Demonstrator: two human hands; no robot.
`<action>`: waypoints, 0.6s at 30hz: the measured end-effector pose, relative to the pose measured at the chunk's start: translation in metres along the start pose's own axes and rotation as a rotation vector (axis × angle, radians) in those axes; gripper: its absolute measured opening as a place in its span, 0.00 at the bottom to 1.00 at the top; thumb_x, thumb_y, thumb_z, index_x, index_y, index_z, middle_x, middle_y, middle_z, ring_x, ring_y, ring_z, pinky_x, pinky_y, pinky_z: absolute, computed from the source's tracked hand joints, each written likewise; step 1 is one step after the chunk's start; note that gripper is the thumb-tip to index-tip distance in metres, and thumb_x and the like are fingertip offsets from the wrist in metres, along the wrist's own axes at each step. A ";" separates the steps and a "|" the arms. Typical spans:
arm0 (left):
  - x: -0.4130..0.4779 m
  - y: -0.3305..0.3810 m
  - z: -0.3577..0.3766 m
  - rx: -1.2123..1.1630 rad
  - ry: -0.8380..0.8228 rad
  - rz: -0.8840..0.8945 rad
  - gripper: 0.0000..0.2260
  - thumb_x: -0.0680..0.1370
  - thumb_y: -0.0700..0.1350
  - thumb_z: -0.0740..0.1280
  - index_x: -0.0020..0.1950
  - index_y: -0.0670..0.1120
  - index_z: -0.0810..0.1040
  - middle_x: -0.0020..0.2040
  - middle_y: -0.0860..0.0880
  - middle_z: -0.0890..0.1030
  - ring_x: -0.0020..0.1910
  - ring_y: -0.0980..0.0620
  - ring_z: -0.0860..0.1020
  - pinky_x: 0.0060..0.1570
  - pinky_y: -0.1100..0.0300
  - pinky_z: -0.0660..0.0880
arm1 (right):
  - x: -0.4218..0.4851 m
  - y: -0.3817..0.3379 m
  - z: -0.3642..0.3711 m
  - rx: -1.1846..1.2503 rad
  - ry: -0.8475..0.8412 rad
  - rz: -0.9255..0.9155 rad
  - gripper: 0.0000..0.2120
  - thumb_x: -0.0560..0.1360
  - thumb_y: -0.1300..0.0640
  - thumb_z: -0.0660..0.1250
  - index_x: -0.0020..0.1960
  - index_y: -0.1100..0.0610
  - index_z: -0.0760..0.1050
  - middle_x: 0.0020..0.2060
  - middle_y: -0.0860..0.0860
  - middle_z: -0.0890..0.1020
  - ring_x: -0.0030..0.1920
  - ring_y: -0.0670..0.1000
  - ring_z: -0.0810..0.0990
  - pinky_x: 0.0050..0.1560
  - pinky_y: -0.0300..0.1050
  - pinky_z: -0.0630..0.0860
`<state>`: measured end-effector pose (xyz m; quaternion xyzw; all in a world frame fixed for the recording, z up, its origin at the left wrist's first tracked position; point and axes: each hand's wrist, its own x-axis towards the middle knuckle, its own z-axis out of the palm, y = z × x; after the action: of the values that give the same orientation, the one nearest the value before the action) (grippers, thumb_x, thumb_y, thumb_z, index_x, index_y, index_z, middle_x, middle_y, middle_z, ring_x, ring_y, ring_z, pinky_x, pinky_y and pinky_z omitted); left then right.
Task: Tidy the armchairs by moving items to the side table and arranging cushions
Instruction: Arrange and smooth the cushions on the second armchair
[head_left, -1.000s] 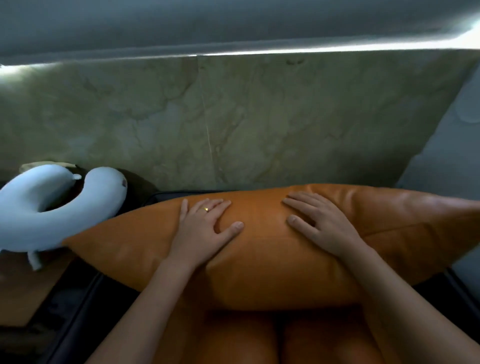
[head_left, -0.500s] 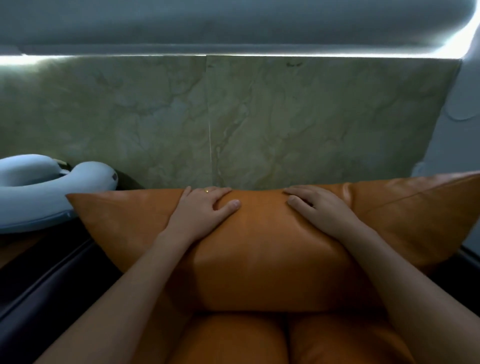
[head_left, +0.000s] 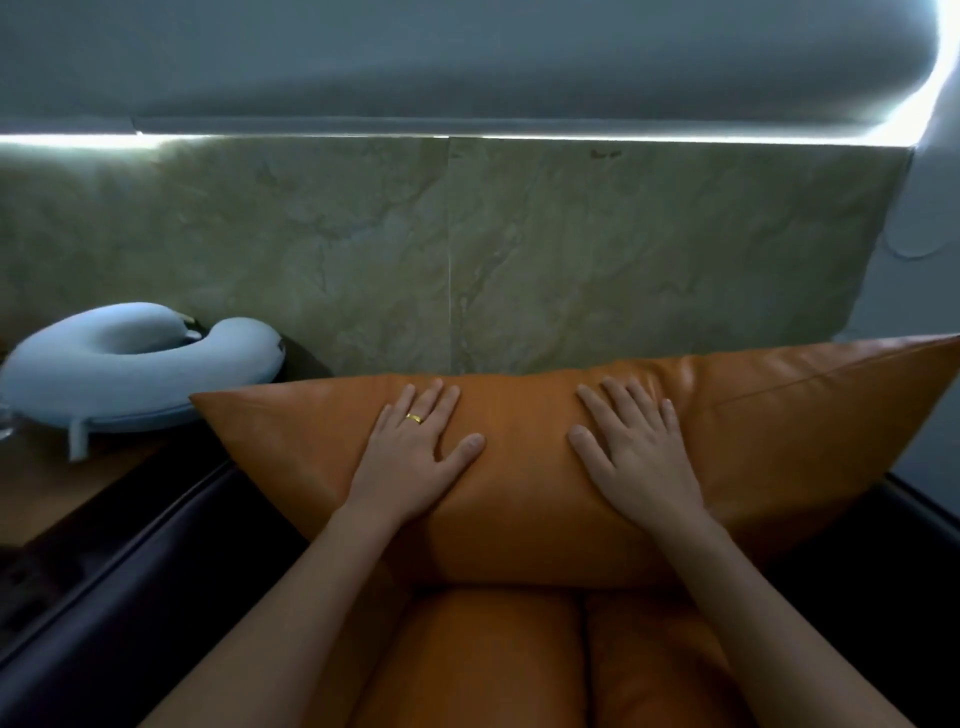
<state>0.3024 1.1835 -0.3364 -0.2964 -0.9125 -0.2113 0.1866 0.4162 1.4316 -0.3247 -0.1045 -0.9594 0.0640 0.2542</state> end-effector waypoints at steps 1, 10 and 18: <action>-0.008 0.001 0.000 0.026 -0.010 -0.008 0.41 0.72 0.76 0.42 0.82 0.59 0.52 0.83 0.55 0.50 0.82 0.49 0.47 0.79 0.48 0.43 | -0.005 0.000 0.003 -0.007 0.007 0.009 0.35 0.77 0.30 0.40 0.80 0.40 0.53 0.81 0.46 0.53 0.81 0.51 0.45 0.79 0.58 0.40; -0.049 0.017 0.018 0.145 0.020 -0.156 0.43 0.71 0.79 0.43 0.82 0.60 0.42 0.82 0.55 0.39 0.81 0.49 0.35 0.73 0.33 0.34 | -0.025 -0.004 -0.001 -0.083 -0.008 0.038 0.43 0.71 0.22 0.42 0.81 0.40 0.45 0.82 0.50 0.47 0.81 0.56 0.40 0.78 0.61 0.37; 0.051 0.009 0.030 0.150 0.017 -0.059 0.42 0.72 0.79 0.46 0.82 0.60 0.52 0.83 0.54 0.50 0.82 0.49 0.42 0.73 0.33 0.33 | 0.057 0.028 0.008 -0.086 -0.136 0.112 0.43 0.72 0.21 0.44 0.81 0.40 0.48 0.81 0.53 0.53 0.81 0.58 0.49 0.78 0.65 0.42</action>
<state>0.2632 1.2290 -0.3352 -0.2528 -0.9325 -0.1502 0.2095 0.3679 1.4720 -0.3097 -0.1642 -0.9689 0.0440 0.1800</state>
